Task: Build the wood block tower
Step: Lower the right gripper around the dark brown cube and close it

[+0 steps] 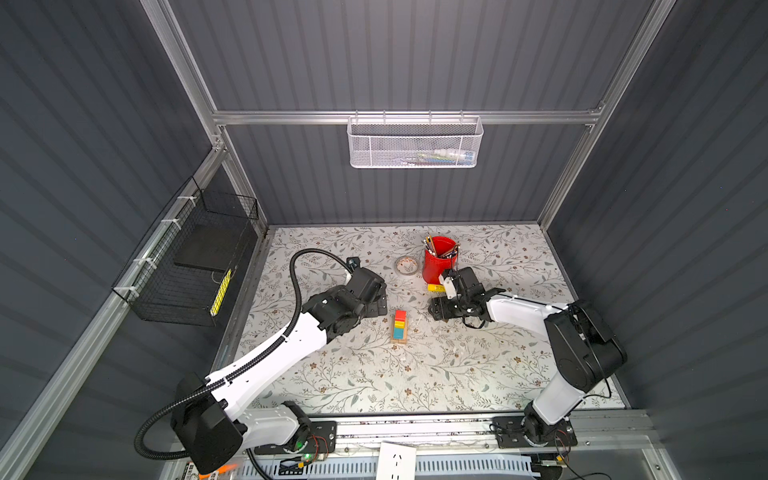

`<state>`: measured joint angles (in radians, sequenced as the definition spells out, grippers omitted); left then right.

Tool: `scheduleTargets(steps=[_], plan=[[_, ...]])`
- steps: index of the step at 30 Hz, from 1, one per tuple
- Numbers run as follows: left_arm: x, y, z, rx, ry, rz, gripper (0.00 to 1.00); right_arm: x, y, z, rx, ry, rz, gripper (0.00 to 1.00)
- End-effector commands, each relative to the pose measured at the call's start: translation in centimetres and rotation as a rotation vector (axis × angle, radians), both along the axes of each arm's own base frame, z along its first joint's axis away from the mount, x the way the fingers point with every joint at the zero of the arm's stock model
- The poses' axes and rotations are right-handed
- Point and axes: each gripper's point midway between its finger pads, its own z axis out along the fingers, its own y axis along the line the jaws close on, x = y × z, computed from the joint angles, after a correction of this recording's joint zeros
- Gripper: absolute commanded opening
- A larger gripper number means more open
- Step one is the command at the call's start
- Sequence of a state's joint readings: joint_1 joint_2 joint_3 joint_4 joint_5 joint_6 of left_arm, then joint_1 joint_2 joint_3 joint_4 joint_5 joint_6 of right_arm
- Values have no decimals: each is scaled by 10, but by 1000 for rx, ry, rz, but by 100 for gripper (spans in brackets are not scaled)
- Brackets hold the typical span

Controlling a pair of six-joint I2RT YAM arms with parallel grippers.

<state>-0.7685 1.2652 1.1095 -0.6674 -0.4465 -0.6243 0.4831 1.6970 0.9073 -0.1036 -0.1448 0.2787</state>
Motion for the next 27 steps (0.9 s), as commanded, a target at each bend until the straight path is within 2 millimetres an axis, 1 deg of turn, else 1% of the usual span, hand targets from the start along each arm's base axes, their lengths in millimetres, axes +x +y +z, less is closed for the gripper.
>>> scheduleTargets(steps=[1, 4, 6, 10, 13, 15, 20, 24, 27], plan=[[2, 8, 2, 3, -10, 37, 100, -3, 4, -10, 19, 11, 34, 77], [1, 8, 4, -3, -12, 39, 100, -4, 4, -15, 17, 21, 39, 71], [1, 9, 4, -4, -13, 42, 100, -7, 6, -15, 21, 26, 49, 69], [0, 11, 4, -4, -9, 50, 100, -19, 7, -17, 18, 32, 58, 64], [-1, 12, 5, -5, -11, 51, 100, -29, 9, -20, -4, 41, 69, 63], [-1, 13, 5, -7, -11, 53, 100, -32, 7, -22, -58, 35, 60, 63], [-2, 13, 6, -11, -14, 55, 100, -32, 1, -26, -150, 24, 42, 59], [-2, 15, 7, -9, -16, 58, 100, -28, -6, -30, -244, 13, 29, 52], [-2, 15, 6, -7, -14, 55, 100, -27, -7, -33, -271, 24, 33, 48]])
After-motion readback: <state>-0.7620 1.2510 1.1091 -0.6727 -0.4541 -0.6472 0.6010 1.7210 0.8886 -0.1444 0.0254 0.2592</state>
